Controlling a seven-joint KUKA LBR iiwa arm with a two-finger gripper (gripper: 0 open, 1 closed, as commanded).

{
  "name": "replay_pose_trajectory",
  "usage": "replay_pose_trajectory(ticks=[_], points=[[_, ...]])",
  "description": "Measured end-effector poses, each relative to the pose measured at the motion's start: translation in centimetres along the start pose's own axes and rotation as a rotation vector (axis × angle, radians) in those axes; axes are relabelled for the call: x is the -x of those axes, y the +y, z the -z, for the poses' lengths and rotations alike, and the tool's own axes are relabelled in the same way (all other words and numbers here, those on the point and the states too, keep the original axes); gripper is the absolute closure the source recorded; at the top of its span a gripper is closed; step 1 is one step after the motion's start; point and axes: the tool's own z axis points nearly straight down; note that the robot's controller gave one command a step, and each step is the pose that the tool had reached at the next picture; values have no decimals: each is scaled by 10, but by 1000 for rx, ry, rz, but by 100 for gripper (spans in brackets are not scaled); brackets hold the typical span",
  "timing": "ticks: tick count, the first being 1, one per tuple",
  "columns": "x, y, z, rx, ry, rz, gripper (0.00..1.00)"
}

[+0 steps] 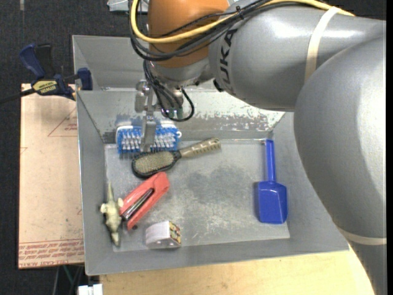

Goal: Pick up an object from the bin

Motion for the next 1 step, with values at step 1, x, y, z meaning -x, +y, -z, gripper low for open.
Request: replay_pose_trajectory(ticks=[1], points=[[0, 0, 0, 0, 0, 0, 0]])
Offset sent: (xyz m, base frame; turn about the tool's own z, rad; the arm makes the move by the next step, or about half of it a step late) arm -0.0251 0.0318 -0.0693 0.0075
